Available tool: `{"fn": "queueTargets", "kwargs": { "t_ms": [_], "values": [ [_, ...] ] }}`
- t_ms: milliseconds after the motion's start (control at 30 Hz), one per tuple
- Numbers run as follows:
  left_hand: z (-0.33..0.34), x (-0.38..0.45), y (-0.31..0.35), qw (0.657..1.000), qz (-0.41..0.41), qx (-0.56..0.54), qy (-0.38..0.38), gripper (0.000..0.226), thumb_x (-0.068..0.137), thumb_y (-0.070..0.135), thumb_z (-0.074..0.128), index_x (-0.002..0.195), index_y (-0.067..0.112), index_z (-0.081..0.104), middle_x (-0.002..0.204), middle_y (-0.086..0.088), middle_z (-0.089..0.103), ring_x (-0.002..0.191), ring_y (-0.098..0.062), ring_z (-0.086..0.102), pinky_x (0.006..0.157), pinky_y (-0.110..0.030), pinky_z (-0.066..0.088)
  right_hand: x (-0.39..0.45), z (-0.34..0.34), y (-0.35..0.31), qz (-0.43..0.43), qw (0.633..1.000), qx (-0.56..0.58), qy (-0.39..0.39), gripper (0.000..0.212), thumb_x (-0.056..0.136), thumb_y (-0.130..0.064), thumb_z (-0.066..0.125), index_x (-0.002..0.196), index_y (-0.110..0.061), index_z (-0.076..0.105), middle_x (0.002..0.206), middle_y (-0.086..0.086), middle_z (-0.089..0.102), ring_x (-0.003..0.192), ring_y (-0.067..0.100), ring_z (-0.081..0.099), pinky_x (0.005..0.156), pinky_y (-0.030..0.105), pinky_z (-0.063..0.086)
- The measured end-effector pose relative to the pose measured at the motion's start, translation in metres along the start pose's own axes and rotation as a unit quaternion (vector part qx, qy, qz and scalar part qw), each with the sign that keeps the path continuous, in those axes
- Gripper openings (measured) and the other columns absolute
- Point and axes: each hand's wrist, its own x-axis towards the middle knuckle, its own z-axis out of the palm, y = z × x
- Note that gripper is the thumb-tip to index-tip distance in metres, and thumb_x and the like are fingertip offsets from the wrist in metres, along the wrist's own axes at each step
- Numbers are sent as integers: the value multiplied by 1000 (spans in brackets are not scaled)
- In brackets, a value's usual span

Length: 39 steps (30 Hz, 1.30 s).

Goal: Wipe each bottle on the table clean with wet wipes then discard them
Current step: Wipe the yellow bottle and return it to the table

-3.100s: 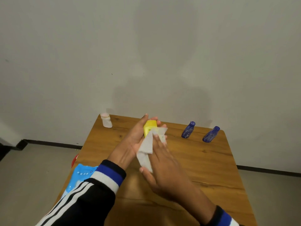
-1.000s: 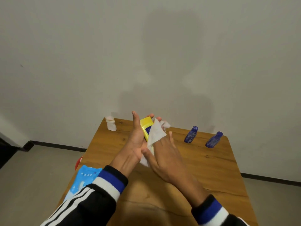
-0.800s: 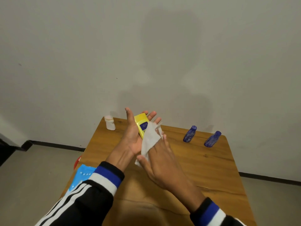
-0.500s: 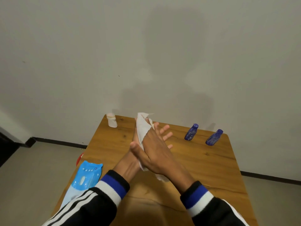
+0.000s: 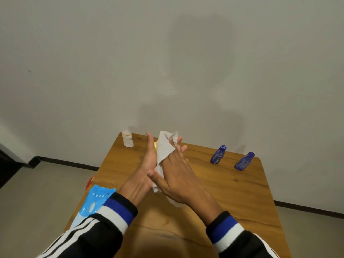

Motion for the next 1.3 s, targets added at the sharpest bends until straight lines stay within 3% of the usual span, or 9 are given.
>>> {"fn": "queueTargets", "kwargs": {
  "t_ms": [167,267,433,600,700,900,1100,1200,1300],
  "values": [
    [-10,6,22,989,77,-126,5,88,83,85,30,126,12,53,135,-9,66,124,-32,63,99,-65,48,-23,8,-4,-27,995,-87,-33,87,97,-70,23,156,-8,7,166,7,-2,152,16,-13,123,46,10],
    [-9,10,22,991,56,-122,-24,88,82,86,34,125,12,53,135,-10,66,130,-33,58,108,-68,35,-19,4,-2,-10,996,-79,-46,89,96,-71,20,157,-9,4,165,6,-6,151,15,-17,124,43,2],
    [-2,12,9,991,-29,-102,-78,107,73,93,35,142,13,52,143,-14,59,143,-27,44,121,-48,28,3,-19,3,-2,998,-57,-34,87,97,-66,28,157,-10,-2,165,8,-9,150,16,-19,124,38,-1],
    [-9,13,23,988,58,-109,-89,86,83,86,32,122,13,55,144,-9,59,133,-36,55,117,-65,26,-31,-4,-5,-14,996,-86,-38,89,96,-70,23,156,-6,10,165,9,-3,151,17,-16,123,50,6],
    [-6,9,12,991,20,-91,-99,89,80,89,32,118,13,57,145,-11,58,134,-40,53,117,-68,22,-32,-2,-3,-22,997,-69,-41,87,97,-69,25,157,-10,7,166,6,-8,151,16,-18,122,52,6],
    [8,4,-8,973,-36,-122,-192,112,64,99,35,148,25,47,156,-17,43,143,-43,39,116,-58,33,8,-24,2,-30,994,-106,-11,84,97,-69,21,157,-13,3,166,5,-4,151,14,-16,123,49,4],
    [8,-1,15,976,-3,-129,-173,118,65,96,46,146,10,43,156,-16,43,143,-43,40,119,-64,21,-5,-17,-13,2,996,-79,30,82,98,-60,34,158,-13,2,165,2,-14,150,16,-19,122,45,-2],
    [2,-5,32,983,53,-119,-131,84,78,84,47,117,10,56,153,-18,47,138,-43,47,113,-73,22,-31,-2,-20,-19,996,-49,66,60,98,-46,45,148,-17,27,166,2,-1,152,12,-7,121,41,13],
    [2,-8,41,988,84,-101,-85,61,88,68,50,103,9,60,147,-21,53,130,-45,54,111,-67,33,-38,-1,-10,74,995,-19,67,47,98,-28,56,137,-3,48,144,17,50,134,24,44,106,28,40]
  ]
}}
